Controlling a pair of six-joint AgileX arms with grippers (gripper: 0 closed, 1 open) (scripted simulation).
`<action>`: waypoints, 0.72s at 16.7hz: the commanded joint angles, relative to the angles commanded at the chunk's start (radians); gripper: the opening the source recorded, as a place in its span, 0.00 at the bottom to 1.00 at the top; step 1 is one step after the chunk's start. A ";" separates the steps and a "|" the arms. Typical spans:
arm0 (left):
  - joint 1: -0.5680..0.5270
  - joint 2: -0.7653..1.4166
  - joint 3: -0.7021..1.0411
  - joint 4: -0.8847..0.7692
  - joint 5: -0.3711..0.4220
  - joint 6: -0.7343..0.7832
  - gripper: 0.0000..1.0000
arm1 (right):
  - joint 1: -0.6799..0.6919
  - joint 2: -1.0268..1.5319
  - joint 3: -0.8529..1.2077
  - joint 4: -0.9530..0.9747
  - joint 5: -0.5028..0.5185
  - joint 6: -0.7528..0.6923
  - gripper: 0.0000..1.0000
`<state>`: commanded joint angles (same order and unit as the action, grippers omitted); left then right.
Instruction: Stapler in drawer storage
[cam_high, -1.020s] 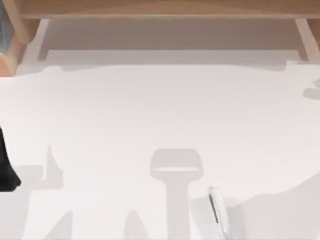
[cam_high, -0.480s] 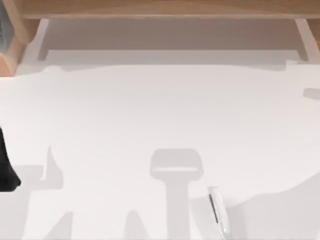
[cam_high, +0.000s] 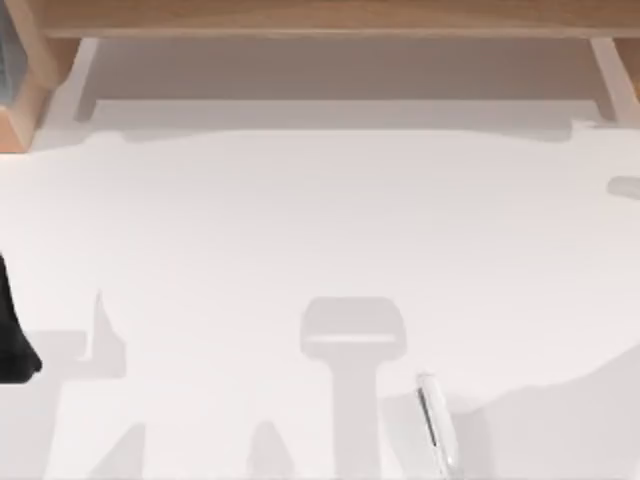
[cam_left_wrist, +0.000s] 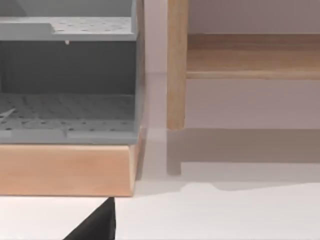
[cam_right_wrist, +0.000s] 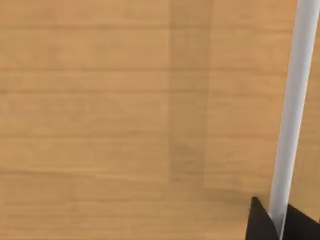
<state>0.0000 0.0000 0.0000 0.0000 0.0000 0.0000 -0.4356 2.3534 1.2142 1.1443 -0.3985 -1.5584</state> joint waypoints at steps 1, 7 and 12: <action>0.000 0.000 0.000 0.000 0.000 0.000 1.00 | 0.000 0.000 0.000 0.000 0.000 0.000 0.00; 0.000 0.000 0.000 0.000 0.000 0.000 1.00 | -0.014 -0.023 -0.041 0.023 -0.009 0.004 0.00; 0.000 0.000 0.000 0.000 0.000 0.000 1.00 | -0.056 -0.100 -0.232 0.120 -0.053 0.006 0.00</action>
<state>0.0000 0.0000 0.0000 0.0000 0.0000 0.0000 -0.4914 2.2537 0.9821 1.2646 -0.4515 -1.5519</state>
